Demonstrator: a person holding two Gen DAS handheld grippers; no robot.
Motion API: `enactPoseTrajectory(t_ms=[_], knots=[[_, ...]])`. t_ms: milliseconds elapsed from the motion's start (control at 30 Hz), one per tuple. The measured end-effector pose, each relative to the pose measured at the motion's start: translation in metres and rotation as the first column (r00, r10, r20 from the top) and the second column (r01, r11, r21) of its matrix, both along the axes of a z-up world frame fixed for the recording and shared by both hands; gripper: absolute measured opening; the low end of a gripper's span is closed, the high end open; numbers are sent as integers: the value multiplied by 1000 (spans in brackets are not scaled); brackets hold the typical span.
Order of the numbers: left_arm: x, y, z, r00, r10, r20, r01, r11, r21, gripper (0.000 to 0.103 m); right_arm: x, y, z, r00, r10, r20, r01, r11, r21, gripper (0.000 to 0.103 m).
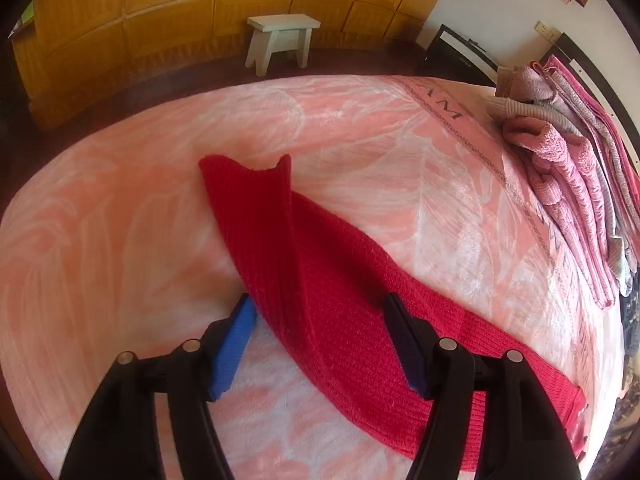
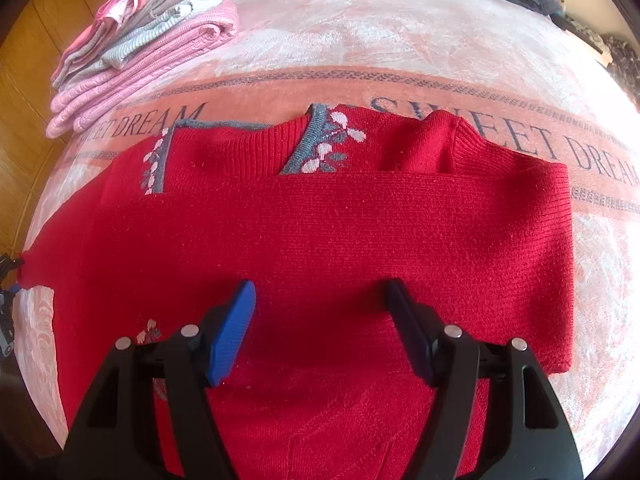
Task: Fold small clothes
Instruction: 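Lift the sleeve with the left tool and fold it across the body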
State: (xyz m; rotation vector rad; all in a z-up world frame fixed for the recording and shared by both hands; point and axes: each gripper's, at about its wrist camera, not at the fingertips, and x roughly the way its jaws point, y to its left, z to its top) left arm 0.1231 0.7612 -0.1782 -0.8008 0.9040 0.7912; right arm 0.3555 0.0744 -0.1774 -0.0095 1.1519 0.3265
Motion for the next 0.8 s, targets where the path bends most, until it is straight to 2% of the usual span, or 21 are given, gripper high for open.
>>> enactPoseTrajectory(t_ms=[67,100,133,200,233,333,500,633,800], knots=[[5,3,-1,1000,-9,-4,9,1000,24,59,2,1,-1,1000,-9,5,9,1000,2,69],[6,3,0,1000,-14,-6,14,999,39,48,3,2,-1,1000,-13,7,13,1000,2,70],[7,3,0,1000,-19,-9,19,998,54,34,4,2,-1,1000,-17,9,17,1000,3,70],[5,6,1,1000,-26,6,25,998,63,19,4,3,-1,1000,-21,12,21,1000,3,70],[2,8,3,999,-24,29,22,998,54,16,4,3,-1,1000,-21,12,21,1000,4,70],[-4,9,12,994,-10,110,6,999,39,12,2,0,0,1000,-14,11,14,1000,14,70],[6,-13,41,977,-56,205,39,996,84,11,-4,-10,5,1000,-13,4,13,999,40,68],[29,-48,59,957,-128,261,104,989,104,11,-6,-23,9,1000,-14,11,14,999,41,68],[73,-111,67,925,-260,277,239,965,110,11,-7,-51,9,999,-48,8,47,998,50,68]])
